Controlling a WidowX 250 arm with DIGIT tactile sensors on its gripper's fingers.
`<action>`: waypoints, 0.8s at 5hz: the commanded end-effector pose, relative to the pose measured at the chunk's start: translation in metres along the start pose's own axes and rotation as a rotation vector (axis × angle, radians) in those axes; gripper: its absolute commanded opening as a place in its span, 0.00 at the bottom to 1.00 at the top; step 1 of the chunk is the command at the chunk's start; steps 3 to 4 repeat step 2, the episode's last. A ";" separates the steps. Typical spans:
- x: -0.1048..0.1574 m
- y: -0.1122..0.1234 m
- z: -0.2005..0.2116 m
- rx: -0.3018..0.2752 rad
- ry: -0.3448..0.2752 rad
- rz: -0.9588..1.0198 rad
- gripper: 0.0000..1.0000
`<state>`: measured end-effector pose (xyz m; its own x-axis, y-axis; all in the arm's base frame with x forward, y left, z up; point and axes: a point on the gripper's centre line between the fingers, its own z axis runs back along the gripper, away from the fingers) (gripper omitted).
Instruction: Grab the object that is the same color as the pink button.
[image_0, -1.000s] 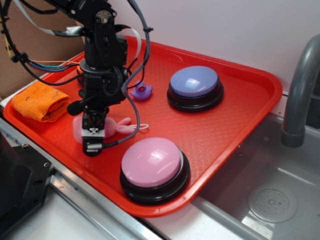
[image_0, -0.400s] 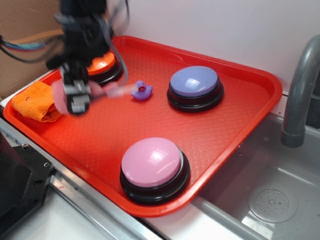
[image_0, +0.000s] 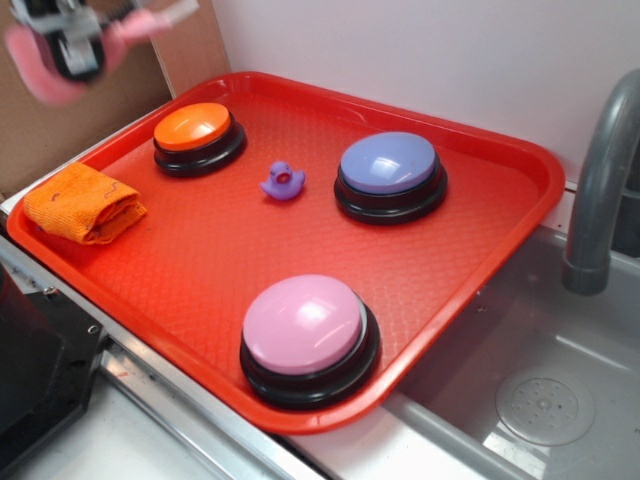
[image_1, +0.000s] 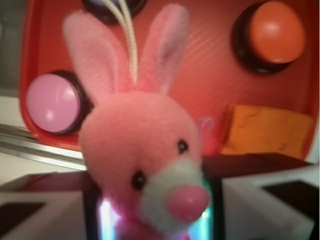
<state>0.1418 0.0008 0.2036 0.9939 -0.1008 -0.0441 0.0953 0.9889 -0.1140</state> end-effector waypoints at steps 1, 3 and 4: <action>-0.014 -0.010 0.099 0.072 -0.073 -0.014 0.00; -0.012 -0.007 0.099 0.086 -0.049 -0.036 0.00; -0.012 -0.007 0.099 0.086 -0.049 -0.036 0.00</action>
